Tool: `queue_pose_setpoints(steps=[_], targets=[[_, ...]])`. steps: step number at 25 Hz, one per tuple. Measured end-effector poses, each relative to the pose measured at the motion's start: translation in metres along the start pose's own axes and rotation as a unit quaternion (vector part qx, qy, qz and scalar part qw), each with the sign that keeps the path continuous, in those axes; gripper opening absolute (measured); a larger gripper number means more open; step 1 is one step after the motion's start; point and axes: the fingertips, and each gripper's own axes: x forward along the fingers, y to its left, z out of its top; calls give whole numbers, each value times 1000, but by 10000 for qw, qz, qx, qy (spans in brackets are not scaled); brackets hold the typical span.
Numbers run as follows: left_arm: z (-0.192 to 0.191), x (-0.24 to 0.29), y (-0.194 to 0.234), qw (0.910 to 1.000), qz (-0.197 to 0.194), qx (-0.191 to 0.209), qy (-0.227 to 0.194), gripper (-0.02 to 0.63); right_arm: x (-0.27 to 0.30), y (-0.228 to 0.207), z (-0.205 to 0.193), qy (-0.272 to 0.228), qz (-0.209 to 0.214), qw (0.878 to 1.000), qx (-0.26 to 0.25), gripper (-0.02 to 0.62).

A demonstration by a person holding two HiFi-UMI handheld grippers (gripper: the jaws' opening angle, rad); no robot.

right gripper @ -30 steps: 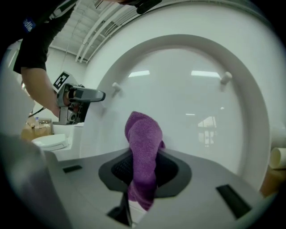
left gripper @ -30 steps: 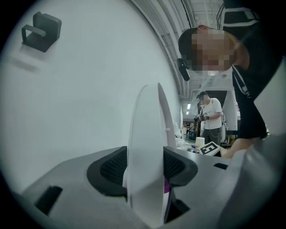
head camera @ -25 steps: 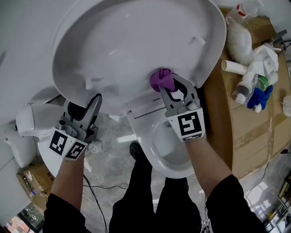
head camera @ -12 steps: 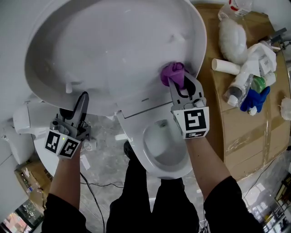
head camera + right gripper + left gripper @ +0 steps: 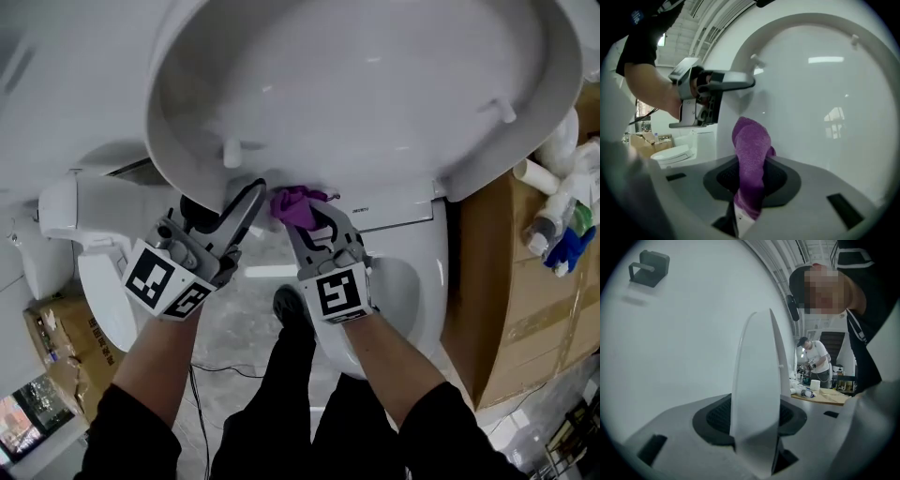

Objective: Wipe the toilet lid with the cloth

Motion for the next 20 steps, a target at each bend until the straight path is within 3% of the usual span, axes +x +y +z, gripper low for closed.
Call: queue_pose_setpoints(steps=[4, 8, 13, 20], targets=[[2, -1, 0, 9999, -149, -36, -67, 206, 16, 8, -10, 7, 88, 9997, -207, 94], [2, -5, 1, 9998, -179, -68, -80, 207, 6, -9, -18, 103, 41, 9985, -529, 94], [0, -1, 2, 9999, -57, -123, -33, 207, -27, -67, -34, 97, -310, 9979, -553, 94], [-2, -1, 9, 9991, 268, -261, 213, 207, -79, -157, -49, 109, -1143, 9928, -330, 95]])
